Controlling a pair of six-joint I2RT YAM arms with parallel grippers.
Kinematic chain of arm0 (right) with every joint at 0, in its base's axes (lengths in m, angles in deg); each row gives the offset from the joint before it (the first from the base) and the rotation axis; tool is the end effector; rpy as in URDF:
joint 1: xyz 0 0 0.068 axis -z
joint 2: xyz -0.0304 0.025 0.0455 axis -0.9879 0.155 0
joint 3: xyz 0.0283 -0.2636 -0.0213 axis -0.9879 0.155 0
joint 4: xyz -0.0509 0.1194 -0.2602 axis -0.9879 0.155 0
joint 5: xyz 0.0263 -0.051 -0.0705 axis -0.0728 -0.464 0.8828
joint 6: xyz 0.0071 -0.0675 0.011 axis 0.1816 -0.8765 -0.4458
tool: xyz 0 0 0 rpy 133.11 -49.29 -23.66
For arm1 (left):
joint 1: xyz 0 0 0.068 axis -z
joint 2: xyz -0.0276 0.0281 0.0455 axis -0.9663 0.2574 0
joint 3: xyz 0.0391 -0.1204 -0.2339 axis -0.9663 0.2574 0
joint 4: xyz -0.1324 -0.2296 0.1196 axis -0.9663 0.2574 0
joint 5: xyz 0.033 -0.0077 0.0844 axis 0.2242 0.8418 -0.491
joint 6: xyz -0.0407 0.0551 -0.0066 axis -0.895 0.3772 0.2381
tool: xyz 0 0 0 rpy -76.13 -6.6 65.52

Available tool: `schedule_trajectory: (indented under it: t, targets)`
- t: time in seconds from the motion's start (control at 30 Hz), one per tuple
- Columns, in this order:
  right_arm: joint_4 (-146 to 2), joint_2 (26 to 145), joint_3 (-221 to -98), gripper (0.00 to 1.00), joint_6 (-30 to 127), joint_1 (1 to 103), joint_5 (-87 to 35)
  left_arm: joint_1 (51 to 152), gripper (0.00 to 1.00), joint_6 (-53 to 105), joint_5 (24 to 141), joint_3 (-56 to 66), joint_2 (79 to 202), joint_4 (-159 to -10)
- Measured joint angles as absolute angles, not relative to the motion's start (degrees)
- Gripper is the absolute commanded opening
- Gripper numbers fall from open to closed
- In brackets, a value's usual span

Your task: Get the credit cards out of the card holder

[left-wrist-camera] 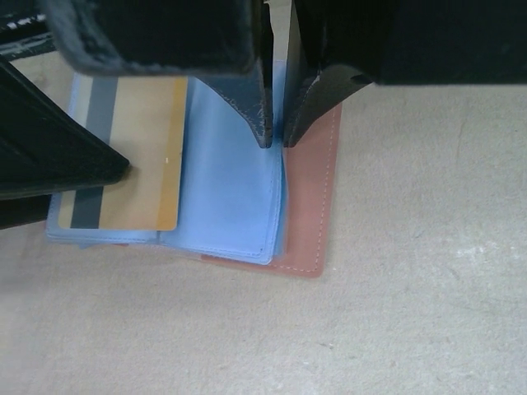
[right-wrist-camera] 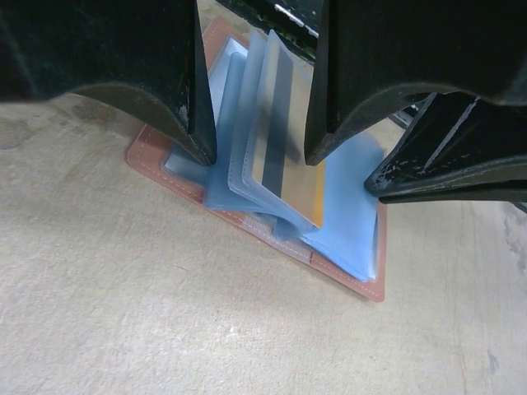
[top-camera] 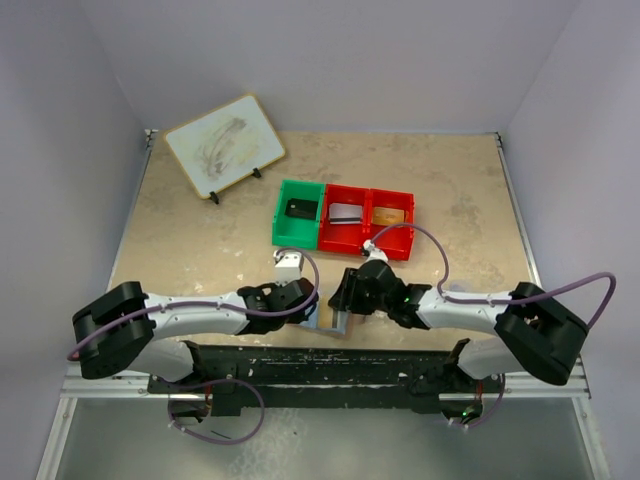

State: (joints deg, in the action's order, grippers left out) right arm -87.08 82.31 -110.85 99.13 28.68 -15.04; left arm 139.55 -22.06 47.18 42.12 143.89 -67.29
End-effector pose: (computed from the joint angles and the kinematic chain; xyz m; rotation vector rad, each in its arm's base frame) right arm 0.1794 0.2277 0.1116 0.1409 2.3875 0.9498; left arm 0.1415 -0.2376 0.1144 -0.0555 2.4584 -0.3402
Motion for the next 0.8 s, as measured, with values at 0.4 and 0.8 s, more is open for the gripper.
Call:
schedule_trajectory:
  t: [0.4, 0.8]
  targets:
    - [-86.56, 81.06, -110.0, 0.51, 99.46, 28.81, -14.52, 139.66, 0.03, -23.37, 52.12, 42.12, 140.92, -74.54]
    - [-81.47, 79.32, -111.12, 0.58, 99.13, 28.79, -12.16, 139.68, 0.07, -27.87, 46.74, 42.45, 140.35, -67.4]
